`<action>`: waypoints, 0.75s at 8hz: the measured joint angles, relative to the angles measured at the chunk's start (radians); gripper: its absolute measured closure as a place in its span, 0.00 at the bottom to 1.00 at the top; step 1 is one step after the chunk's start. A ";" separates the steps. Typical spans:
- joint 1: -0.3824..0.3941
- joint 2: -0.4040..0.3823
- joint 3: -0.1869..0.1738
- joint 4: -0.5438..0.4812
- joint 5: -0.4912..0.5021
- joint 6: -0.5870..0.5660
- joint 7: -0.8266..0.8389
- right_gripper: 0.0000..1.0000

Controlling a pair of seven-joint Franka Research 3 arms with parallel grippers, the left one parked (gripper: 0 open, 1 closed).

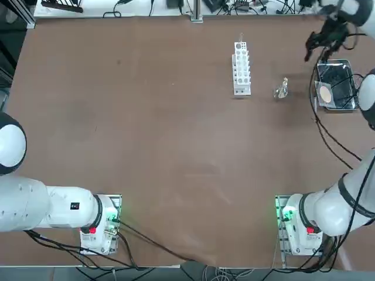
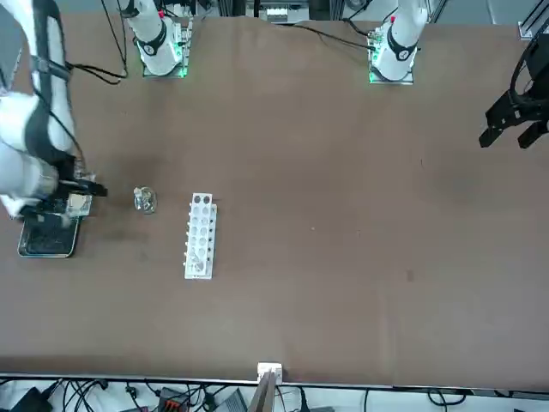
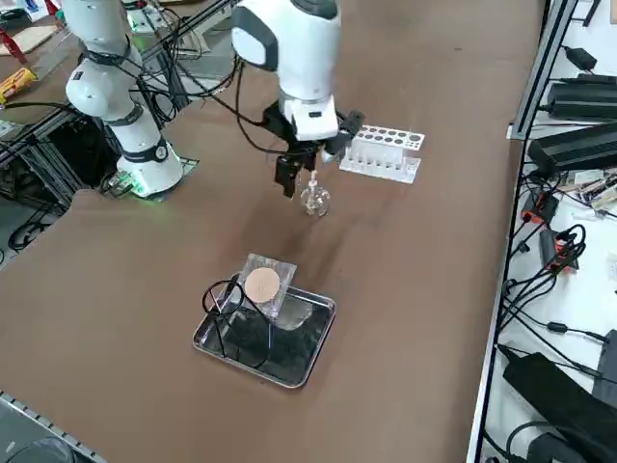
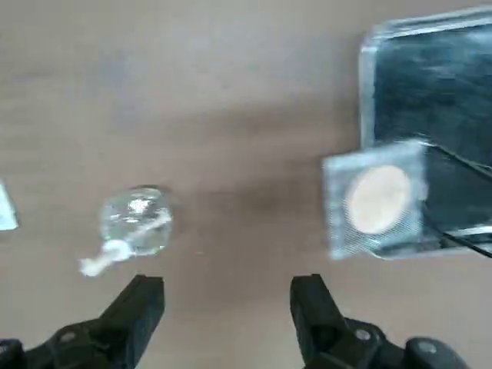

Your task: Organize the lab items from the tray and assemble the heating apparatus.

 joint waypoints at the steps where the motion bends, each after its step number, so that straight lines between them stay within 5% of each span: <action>1: -0.003 -0.005 -0.055 -0.002 0.000 0.003 -0.001 0.04; 6: -0.014 -0.055 -0.231 -0.130 0.003 0.234 0.001 0.08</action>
